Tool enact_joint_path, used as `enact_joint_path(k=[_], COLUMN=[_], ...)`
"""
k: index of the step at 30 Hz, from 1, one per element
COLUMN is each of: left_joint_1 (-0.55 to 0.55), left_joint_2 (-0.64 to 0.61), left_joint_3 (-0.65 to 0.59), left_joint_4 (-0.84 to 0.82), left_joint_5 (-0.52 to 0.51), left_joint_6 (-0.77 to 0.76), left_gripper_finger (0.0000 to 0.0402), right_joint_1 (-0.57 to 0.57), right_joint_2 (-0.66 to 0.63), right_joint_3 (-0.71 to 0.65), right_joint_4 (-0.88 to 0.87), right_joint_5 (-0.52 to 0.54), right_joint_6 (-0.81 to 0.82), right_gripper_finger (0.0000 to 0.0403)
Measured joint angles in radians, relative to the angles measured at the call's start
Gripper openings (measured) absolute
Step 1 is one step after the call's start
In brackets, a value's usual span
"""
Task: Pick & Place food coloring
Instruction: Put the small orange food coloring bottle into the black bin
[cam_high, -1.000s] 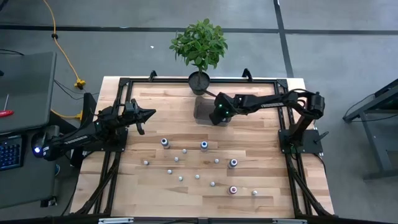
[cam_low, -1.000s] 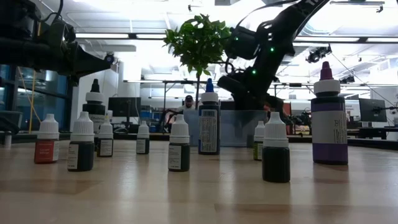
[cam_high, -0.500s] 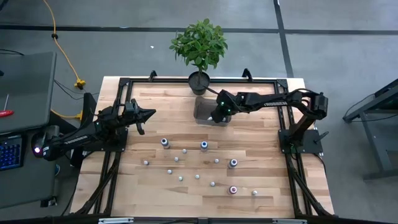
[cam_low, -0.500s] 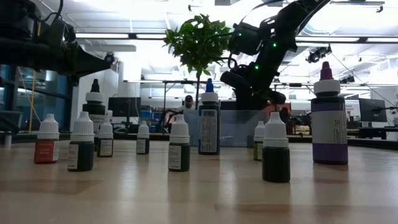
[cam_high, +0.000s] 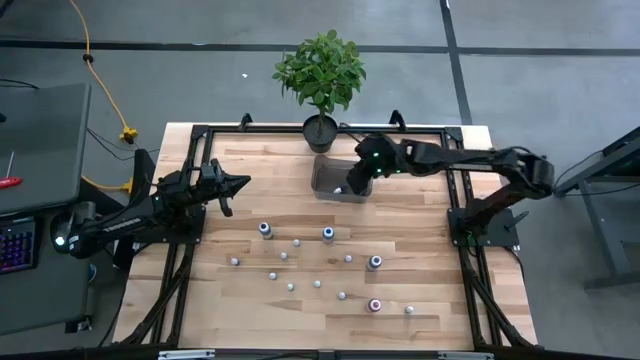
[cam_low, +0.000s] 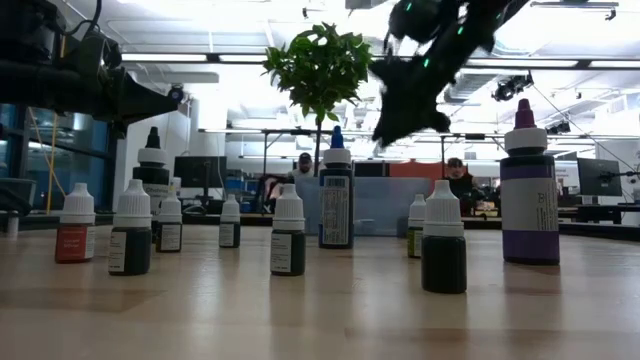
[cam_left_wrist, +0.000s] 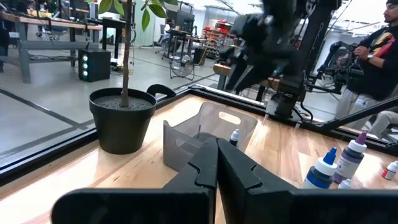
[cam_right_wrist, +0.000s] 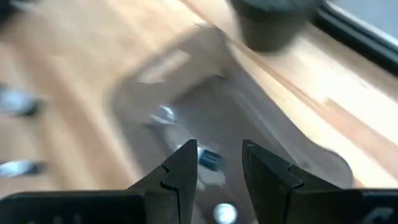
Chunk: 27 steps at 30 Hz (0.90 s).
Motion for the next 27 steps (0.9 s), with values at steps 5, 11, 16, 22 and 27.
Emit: enact_joint_path(k=[5, 11, 16, 22, 27], left_joint_1=[0.000, 0.000, 0.000, 0.000, 0.000], left_joint_2=[0.000, 0.000, 0.000, 0.000, 0.000], left_joint_3=[0.000, 0.000, 0.000, 0.000, 0.000], left_joint_4=[0.000, 0.000, 0.000, 0.000, 0.000], left_joint_5=[0.000, 0.000, 0.000, 0.000, 0.000], left_joint_6=[0.000, 0.000, 0.000, 0.000, 0.000], left_gripper_finger=[0.0000, 0.0000, 0.0000, 0.0000, 0.0000], right_joint_1=[0.002, 0.003, 0.043, 0.174, 0.345], right_joint_2=[-0.120, -0.260, -0.371, -0.465, -0.498], right_joint_3=[0.001, 0.001, 0.001, 0.001, 0.001], right_joint_4=[-0.035, -0.237, -0.459, -0.619, -0.713], right_joint_5=[-0.169, -0.349, -0.378, -0.382, -0.370], right_joint_6=[-0.069, -0.101, -0.106, -0.034, 0.115], right_gripper_finger=[0.0118, 0.0110, 0.0102, 0.0101, 0.0095])
